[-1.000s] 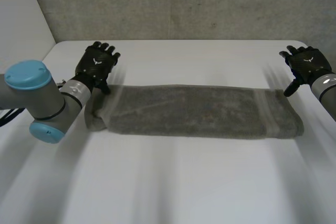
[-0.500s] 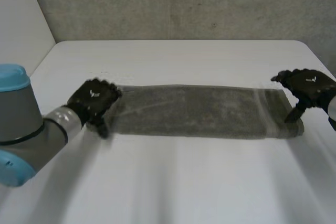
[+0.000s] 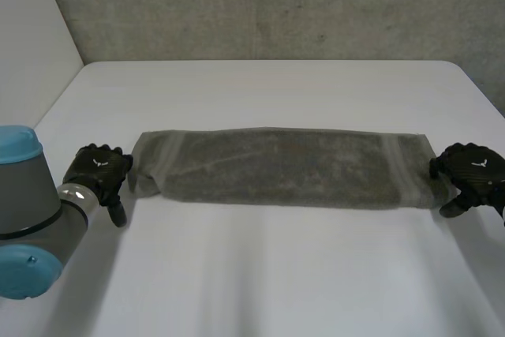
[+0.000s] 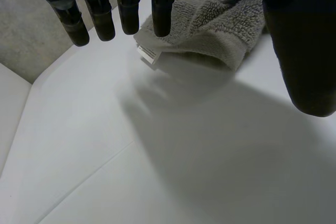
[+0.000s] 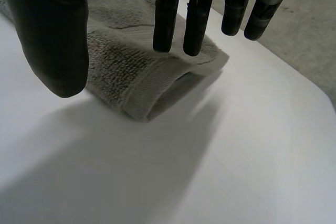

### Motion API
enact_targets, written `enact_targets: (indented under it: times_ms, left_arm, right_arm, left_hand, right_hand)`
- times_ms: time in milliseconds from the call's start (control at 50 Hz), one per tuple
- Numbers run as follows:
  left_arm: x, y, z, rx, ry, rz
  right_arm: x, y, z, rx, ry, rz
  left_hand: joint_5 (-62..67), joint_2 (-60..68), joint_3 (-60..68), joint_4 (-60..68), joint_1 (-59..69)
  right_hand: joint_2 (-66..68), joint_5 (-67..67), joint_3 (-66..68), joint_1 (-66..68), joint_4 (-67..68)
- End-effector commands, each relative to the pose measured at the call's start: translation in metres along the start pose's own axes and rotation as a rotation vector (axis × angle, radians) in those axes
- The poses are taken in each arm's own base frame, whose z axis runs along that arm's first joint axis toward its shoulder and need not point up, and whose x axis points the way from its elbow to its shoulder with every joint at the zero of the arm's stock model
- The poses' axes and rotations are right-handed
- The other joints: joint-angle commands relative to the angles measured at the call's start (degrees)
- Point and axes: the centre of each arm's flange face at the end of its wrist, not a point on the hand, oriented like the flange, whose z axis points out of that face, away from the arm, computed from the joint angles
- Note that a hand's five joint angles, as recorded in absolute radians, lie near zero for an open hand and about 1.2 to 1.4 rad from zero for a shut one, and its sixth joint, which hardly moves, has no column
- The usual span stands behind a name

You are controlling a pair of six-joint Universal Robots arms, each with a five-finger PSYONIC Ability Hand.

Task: Fold the towel.

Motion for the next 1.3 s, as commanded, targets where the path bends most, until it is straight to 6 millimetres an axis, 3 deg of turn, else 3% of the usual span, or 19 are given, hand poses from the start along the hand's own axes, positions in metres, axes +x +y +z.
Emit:
enact_targets:
  times_ms: [20,440,600,840,940,1100,1300]
  left_arm:
    - [0.001,-0.001,0.004,0.024,-0.005,-0.020]
    - [0.013,-0.002,0.011,0.032,0.025,-0.056]
    - [0.017,0.001,0.023,0.030,0.028,-0.049]
    - [0.013,-0.007,0.034,0.093,-0.001,-0.052]
    - [0.015,-0.006,0.034,0.092,0.004,-0.050]
    - [0.018,-0.007,0.033,0.089,0.022,-0.049]
    - [0.010,-0.010,0.021,0.087,0.012,-0.052]
  right_arm:
    - [-0.003,0.005,0.007,0.025,-0.015,-0.009]
    - [-0.004,0.012,0.019,0.048,-0.011,-0.031]
    - [-0.001,0.018,0.026,0.035,-0.006,-0.025]
    - [-0.001,0.020,0.027,0.030,-0.009,-0.022]
    - [-0.001,0.020,0.028,0.032,-0.008,-0.024]
    - [0.003,0.021,0.031,0.028,0.004,-0.025]
    - [0.013,0.018,0.033,0.039,0.028,-0.032]
  left_hand:
    - [2.4,2.0,-2.2,-2.7,-0.2]
    - [4.5,4.0,-2.2,-2.7,1.8]
    - [17.3,16.8,-2.2,-2.7,14.6]
    - [25.7,25.2,-2.2,-2.7,23.0]
    - [38.4,38.0,-2.2,-2.7,35.8]
    - [59.1,58.6,-2.2,-2.7,56.5]
    - [58.8,58.3,-2.2,-2.7,56.1]
  right_hand:
    - [1.2,0.5,0.8,1.0,1.6]
    - [6.0,5.4,0.8,5.8,1.6]
    - [17.4,16.8,0.8,17.3,1.6]
    - [17.8,17.1,0.8,17.6,1.6]
    - [20.3,19.7,0.8,20.1,1.6]
    - [46.4,45.8,0.8,46.3,1.6]
    - [46.5,45.8,0.8,46.3,1.6]
